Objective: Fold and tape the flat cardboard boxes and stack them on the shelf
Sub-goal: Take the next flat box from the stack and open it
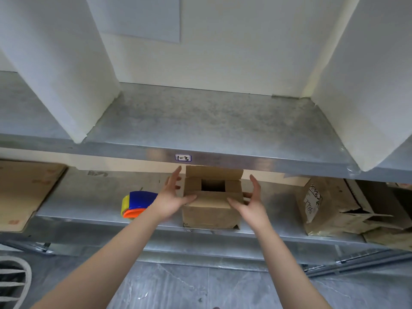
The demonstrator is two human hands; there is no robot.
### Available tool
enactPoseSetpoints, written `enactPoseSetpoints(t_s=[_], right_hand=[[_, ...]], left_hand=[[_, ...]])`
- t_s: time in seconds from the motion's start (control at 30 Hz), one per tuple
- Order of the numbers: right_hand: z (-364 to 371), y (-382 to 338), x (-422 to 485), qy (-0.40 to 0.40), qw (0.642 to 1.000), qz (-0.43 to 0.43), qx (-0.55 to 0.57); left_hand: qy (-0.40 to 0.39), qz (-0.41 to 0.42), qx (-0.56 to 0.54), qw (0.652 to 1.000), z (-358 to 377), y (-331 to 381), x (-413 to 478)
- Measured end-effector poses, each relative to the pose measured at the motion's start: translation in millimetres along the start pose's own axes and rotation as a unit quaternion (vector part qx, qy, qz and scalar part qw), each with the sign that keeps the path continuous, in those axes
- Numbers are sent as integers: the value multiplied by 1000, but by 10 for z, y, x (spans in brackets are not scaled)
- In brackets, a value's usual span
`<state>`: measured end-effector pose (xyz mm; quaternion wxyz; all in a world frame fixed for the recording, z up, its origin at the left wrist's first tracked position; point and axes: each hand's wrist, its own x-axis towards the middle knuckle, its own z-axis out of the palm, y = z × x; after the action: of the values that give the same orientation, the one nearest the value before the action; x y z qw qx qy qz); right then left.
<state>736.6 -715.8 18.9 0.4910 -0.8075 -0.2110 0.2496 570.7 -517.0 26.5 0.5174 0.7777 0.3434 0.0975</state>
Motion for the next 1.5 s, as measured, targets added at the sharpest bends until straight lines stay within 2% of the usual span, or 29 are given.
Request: enactPoseSetpoints(t_s=[0.13,0.3,0.43,0.63,0.97,1.17,1.33,1.5], right_hand=[[-111,-144,207,-52,998,22,-34],[-154,-76,79,-84,995,-20,-57],[-225,0,-107,-57,994,-48,-82],[-237,-78,-132,-58,995,-19,-72],[-254,81,-321,-6,994,-56,-98],[-240,-3,-178,-36,990,-40,-130],[-167,12,-215,-59,991,-47,-112],[-25,70,-230,-50,995,-50,-71]], left_hand=[[-93,23,-33,995,-74,70,160],[-4,85,17,996,4,-66,14],[-36,97,29,994,72,-148,-159],[-22,89,23,996,139,-96,-227],[-13,69,4,998,337,-248,-359],[-33,51,80,995,484,-295,-341],[-19,39,57,997,374,-376,-335],[-15,39,47,998,233,-403,-339]])
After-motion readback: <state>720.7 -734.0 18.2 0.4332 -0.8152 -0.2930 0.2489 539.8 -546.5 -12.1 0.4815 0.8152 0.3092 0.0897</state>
